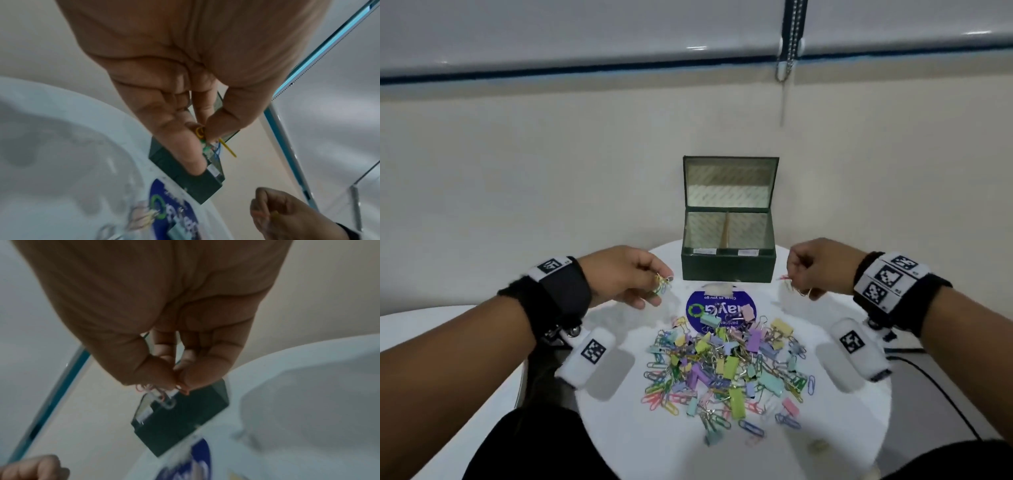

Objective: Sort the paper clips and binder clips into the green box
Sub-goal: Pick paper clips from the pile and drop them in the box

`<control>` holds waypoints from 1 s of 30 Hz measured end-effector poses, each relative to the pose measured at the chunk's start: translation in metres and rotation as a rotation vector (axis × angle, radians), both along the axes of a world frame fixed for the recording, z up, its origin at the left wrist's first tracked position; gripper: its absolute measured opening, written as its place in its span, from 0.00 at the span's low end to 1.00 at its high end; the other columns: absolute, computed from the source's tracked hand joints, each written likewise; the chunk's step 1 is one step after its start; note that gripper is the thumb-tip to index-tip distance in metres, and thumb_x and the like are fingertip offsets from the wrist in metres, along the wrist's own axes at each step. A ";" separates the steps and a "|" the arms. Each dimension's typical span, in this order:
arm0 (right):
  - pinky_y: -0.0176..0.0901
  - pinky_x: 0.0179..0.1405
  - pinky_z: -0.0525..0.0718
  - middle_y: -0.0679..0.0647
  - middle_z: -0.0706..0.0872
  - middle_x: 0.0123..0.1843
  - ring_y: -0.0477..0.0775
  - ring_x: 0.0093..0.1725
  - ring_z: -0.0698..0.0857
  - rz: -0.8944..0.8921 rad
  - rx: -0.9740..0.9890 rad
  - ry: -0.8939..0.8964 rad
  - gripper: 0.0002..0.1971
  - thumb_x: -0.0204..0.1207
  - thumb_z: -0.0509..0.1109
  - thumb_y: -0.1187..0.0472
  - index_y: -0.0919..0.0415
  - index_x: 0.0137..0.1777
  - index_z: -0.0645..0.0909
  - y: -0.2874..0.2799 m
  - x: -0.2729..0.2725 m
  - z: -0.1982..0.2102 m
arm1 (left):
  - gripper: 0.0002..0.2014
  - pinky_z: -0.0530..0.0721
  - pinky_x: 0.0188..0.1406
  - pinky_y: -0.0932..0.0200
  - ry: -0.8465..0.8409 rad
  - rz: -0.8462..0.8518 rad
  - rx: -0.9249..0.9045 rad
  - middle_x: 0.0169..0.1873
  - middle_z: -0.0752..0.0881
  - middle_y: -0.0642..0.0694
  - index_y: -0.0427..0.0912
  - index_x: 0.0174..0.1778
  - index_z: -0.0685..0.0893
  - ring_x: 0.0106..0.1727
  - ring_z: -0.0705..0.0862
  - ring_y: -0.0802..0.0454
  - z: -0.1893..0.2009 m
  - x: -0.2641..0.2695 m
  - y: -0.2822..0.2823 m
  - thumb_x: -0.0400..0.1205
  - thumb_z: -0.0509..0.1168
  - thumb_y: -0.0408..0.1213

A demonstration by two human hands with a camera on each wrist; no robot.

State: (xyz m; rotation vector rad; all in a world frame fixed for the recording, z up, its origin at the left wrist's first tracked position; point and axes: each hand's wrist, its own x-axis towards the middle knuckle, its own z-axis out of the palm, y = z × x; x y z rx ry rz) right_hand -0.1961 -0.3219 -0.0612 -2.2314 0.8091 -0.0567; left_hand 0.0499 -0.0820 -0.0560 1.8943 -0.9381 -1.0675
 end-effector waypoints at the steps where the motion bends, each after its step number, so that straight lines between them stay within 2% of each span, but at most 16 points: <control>1: 0.45 0.37 0.89 0.56 0.87 0.31 0.53 0.33 0.86 -0.035 0.021 -0.056 0.08 0.72 0.73 0.73 0.61 0.37 0.82 -0.006 0.009 0.006 | 0.09 0.87 0.30 0.63 0.023 0.008 -0.044 0.32 0.85 0.46 0.36 0.52 0.85 0.39 0.91 0.50 0.004 0.000 -0.012 0.84 0.63 0.22; 3: 0.48 0.42 0.91 0.58 0.89 0.34 0.54 0.35 0.87 -0.111 0.037 -0.130 0.06 0.73 0.74 0.72 0.63 0.39 0.83 -0.016 0.030 0.014 | 0.08 0.89 0.32 0.63 0.055 0.033 -0.117 0.34 0.87 0.43 0.35 0.52 0.85 0.37 0.90 0.52 0.011 -0.002 -0.038 0.84 0.63 0.22; 7: 0.43 0.33 0.89 0.58 0.87 0.33 0.52 0.29 0.86 -0.216 -0.007 -0.151 0.08 0.73 0.73 0.73 0.60 0.37 0.81 -0.029 0.072 0.019 | 0.07 0.90 0.36 0.61 0.088 0.134 -0.230 0.34 0.86 0.41 0.35 0.49 0.84 0.37 0.90 0.49 0.014 -0.007 -0.097 0.83 0.63 0.21; 9: 0.47 0.36 0.92 0.58 0.88 0.33 0.53 0.29 0.86 -0.241 -0.095 -0.104 0.06 0.72 0.72 0.71 0.60 0.38 0.81 -0.033 0.089 0.019 | 0.07 0.90 0.34 0.60 0.085 0.179 -0.245 0.32 0.86 0.40 0.35 0.46 0.85 0.38 0.88 0.46 0.013 -0.010 -0.121 0.82 0.64 0.21; 11: 0.53 0.46 0.92 0.60 0.89 0.38 0.58 0.35 0.88 -0.231 -0.201 -0.031 0.02 0.71 0.72 0.67 0.61 0.40 0.83 -0.035 0.101 0.019 | 0.07 0.90 0.33 0.61 0.056 0.212 -0.234 0.34 0.87 0.38 0.36 0.44 0.85 0.33 0.88 0.49 0.010 -0.014 -0.143 0.82 0.65 0.22; 12: 0.52 0.49 0.91 0.60 0.89 0.40 0.59 0.38 0.87 -0.219 -0.250 0.004 0.01 0.71 0.72 0.65 0.61 0.41 0.83 -0.035 0.106 0.019 | 0.07 0.90 0.34 0.60 0.039 0.217 -0.217 0.36 0.88 0.37 0.37 0.44 0.86 0.33 0.88 0.50 0.008 -0.017 -0.152 0.82 0.65 0.22; 15: 0.48 0.51 0.88 0.58 0.89 0.47 0.57 0.44 0.85 -0.183 -0.348 0.083 0.03 0.73 0.73 0.62 0.59 0.44 0.83 -0.035 0.113 0.019 | 0.07 0.91 0.48 0.47 -0.026 0.222 -0.158 0.43 0.90 0.35 0.39 0.42 0.86 0.42 0.91 0.43 0.004 -0.025 -0.171 0.80 0.69 0.23; 17: 0.48 0.55 0.88 0.57 0.89 0.52 0.57 0.50 0.87 -0.176 -0.371 0.097 0.06 0.75 0.71 0.61 0.61 0.49 0.86 -0.036 0.116 0.018 | 0.06 0.90 0.53 0.44 -0.072 0.240 -0.134 0.45 0.90 0.35 0.39 0.41 0.86 0.46 0.91 0.40 0.004 -0.030 -0.176 0.79 0.70 0.23; 19: 0.46 0.58 0.87 0.54 0.89 0.52 0.56 0.54 0.88 -0.162 -0.370 0.111 0.08 0.76 0.71 0.61 0.61 0.52 0.87 -0.038 0.116 0.017 | 0.04 0.90 0.54 0.45 -0.077 0.244 -0.129 0.45 0.89 0.35 0.35 0.47 0.86 0.45 0.90 0.40 0.004 -0.034 -0.176 0.81 0.68 0.23; 22: 0.42 0.55 0.86 0.49 0.90 0.49 0.52 0.50 0.88 -0.157 -0.336 0.066 0.07 0.74 0.73 0.62 0.56 0.51 0.90 -0.040 0.110 0.016 | 0.12 0.91 0.47 0.53 -0.078 0.231 -0.155 0.46 0.87 0.37 0.29 0.61 0.84 0.43 0.88 0.44 0.007 -0.035 -0.169 0.83 0.64 0.22; 25: 0.39 0.49 0.84 0.48 0.90 0.47 0.47 0.43 0.88 -0.188 -0.368 -0.117 0.09 0.74 0.71 0.65 0.52 0.49 0.89 -0.034 0.084 0.015 | 0.13 0.91 0.38 0.58 -0.110 0.213 -0.210 0.46 0.89 0.39 0.35 0.60 0.86 0.41 0.90 0.46 0.016 -0.035 -0.142 0.84 0.62 0.23; 27: 0.39 0.43 0.85 0.47 0.90 0.42 0.44 0.37 0.86 -0.143 -0.320 -0.217 0.09 0.74 0.69 0.67 0.51 0.44 0.86 -0.021 0.053 0.010 | 0.12 0.91 0.41 0.57 -0.291 0.143 -0.214 0.45 0.90 0.44 0.44 0.57 0.87 0.43 0.91 0.50 0.014 -0.033 -0.109 0.83 0.64 0.26; 28: 0.39 0.42 0.85 0.46 0.89 0.40 0.44 0.36 0.86 -0.085 -0.297 -0.199 0.09 0.75 0.70 0.67 0.49 0.41 0.84 -0.013 0.035 0.005 | 0.10 0.89 0.40 0.58 -0.402 0.085 -0.173 0.43 0.90 0.48 0.47 0.54 0.87 0.42 0.90 0.53 0.010 -0.030 -0.088 0.82 0.66 0.29; 30: 0.35 0.41 0.80 0.41 0.86 0.38 0.40 0.38 0.83 0.093 -0.330 0.046 0.10 0.76 0.73 0.61 0.45 0.37 0.80 0.001 0.001 -0.010 | 0.07 0.82 0.39 0.66 -0.627 -0.094 0.022 0.41 0.90 0.54 0.52 0.50 0.88 0.40 0.87 0.60 -0.002 -0.022 -0.046 0.81 0.69 0.36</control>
